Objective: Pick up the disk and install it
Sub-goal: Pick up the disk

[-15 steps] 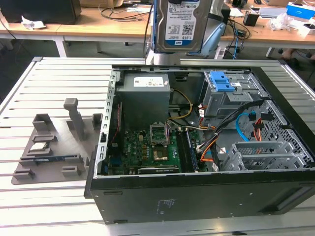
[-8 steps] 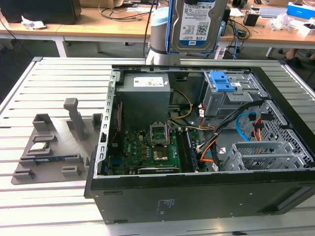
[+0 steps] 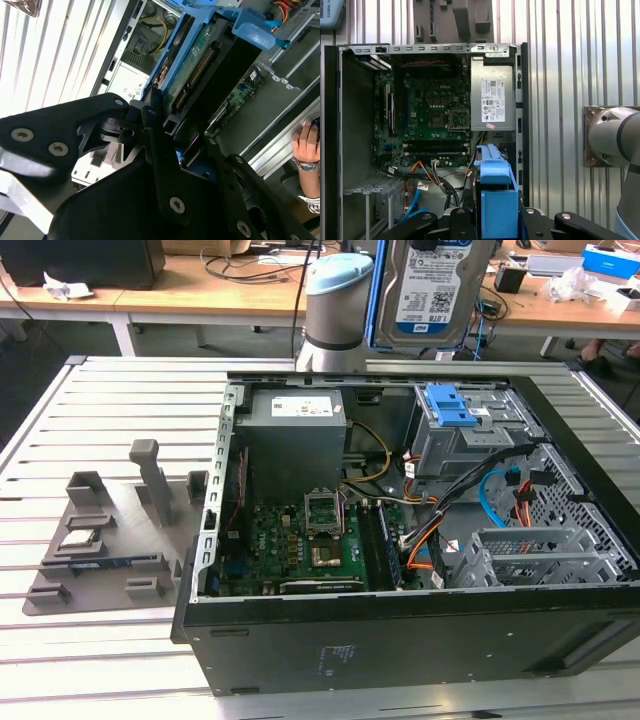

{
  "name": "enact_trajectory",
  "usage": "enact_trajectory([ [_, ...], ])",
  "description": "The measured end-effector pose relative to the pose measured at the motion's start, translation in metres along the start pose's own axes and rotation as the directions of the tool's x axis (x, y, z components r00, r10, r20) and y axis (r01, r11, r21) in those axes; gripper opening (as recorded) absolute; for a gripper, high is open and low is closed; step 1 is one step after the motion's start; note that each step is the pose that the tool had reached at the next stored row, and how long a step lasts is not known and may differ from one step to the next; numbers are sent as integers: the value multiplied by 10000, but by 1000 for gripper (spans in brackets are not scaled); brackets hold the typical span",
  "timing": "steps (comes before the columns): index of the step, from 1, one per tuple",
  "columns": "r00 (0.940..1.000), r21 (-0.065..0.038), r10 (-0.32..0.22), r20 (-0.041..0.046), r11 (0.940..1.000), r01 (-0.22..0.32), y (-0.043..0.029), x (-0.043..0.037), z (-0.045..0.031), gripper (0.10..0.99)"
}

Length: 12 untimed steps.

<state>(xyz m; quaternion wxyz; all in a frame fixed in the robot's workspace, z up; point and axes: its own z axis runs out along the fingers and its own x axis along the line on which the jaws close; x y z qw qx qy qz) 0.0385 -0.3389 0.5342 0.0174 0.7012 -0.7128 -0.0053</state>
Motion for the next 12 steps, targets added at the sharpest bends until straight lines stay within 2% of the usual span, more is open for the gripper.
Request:
enact_trajectory([
  [1, 10000, 0, 0, 0, 10000, 0, -32, -1, -1, 365],
  [4, 10000, -2, 0, 0, 10000, 0, -198, -5, -6, 365],
  [8, 10000, -2, -1, 0, 10000, 1, -348, -8, -11, 365],
  [12, 10000, -2, 1, -1, 10000, -1, -365, -8, -12, 365],
])
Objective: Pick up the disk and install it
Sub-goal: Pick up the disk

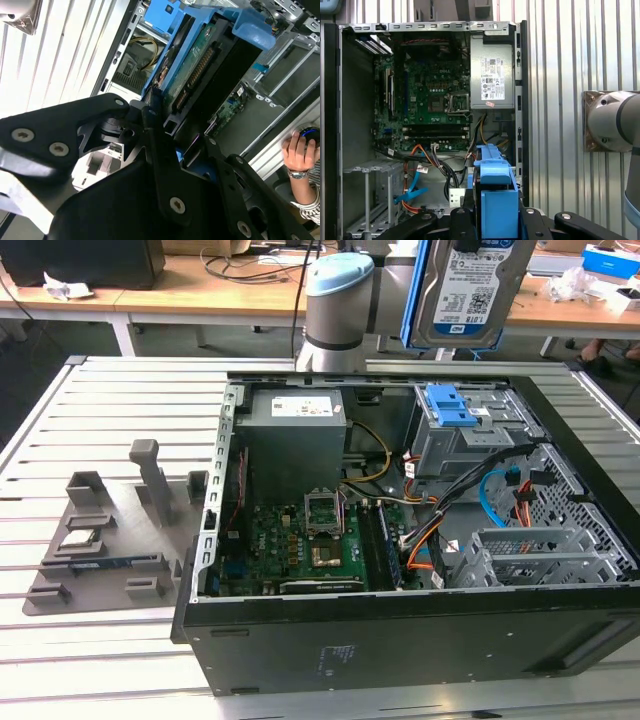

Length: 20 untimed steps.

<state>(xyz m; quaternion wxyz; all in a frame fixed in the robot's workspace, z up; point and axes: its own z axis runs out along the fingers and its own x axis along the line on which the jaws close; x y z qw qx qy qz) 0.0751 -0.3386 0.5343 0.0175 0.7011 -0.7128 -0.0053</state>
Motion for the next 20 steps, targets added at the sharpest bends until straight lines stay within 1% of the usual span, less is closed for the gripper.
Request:
enact_trajectory([
  [6, 10000, 0, -3, 0, 10000, 3, -1, 11, 0, 365],
  [15, 10000, 0, -1, -2, 10000, 1, -5, 232, 7, 365],
  [20, 10000, 0, -2, -5, 10000, 2, -8, 381, 11, 365],
])
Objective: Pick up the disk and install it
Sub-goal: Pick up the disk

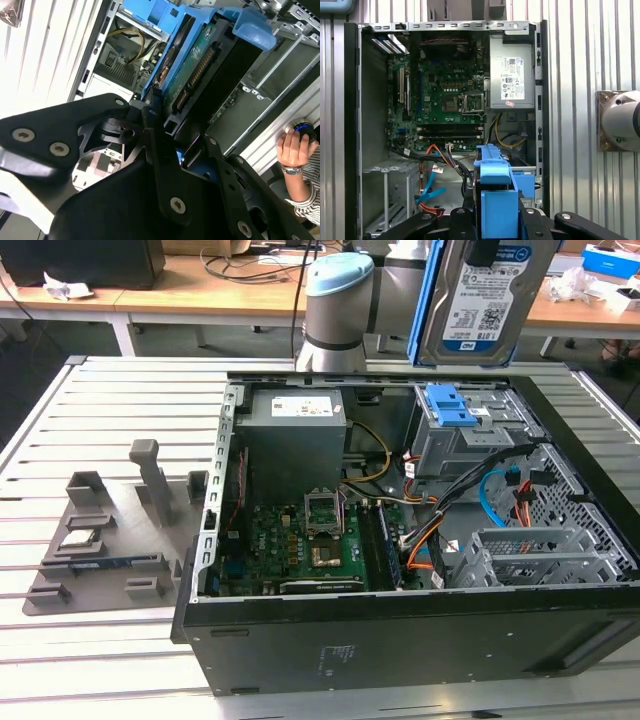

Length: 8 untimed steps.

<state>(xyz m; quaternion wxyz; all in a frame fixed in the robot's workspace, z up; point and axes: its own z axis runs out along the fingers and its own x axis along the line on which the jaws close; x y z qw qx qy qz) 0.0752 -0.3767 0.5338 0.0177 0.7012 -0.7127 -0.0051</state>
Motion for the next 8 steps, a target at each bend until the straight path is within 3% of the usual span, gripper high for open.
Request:
enact_trajectory([
  [8, 10000, 0, 0, 0, 10000, 0, -2, 161, 4, 365],
])
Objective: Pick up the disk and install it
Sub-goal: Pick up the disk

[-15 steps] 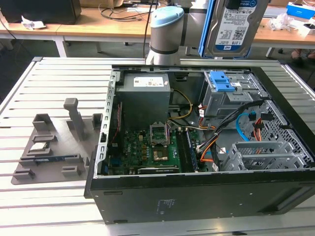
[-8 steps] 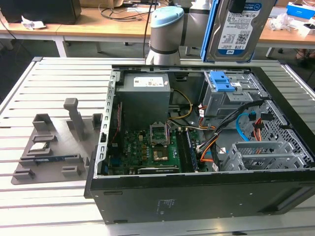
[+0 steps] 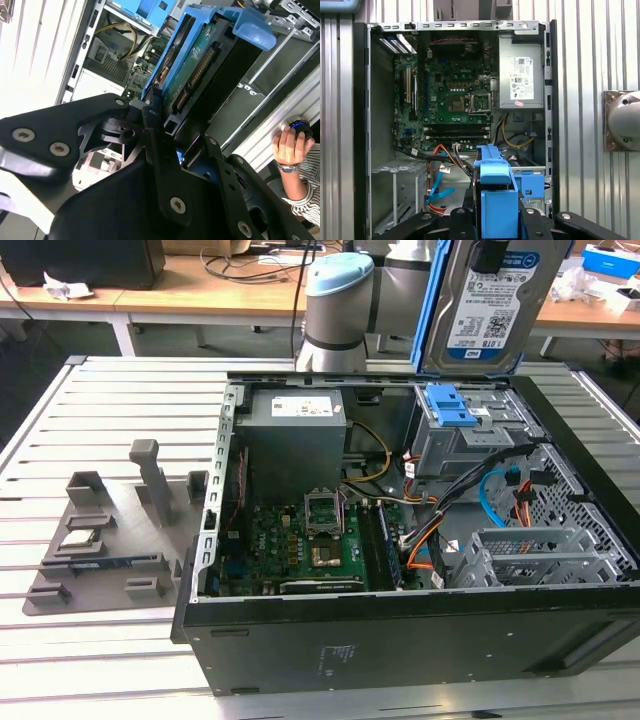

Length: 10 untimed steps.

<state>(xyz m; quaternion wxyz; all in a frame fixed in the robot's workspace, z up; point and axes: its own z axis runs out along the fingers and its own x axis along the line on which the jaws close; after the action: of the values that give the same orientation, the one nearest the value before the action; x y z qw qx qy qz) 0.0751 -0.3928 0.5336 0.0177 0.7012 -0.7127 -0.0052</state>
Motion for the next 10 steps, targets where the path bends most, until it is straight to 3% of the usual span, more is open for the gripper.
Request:
enact_trajectory([
  [10, 10000, 1, 0, 0, 10000, 0, -4, 224, 6, 365],
])
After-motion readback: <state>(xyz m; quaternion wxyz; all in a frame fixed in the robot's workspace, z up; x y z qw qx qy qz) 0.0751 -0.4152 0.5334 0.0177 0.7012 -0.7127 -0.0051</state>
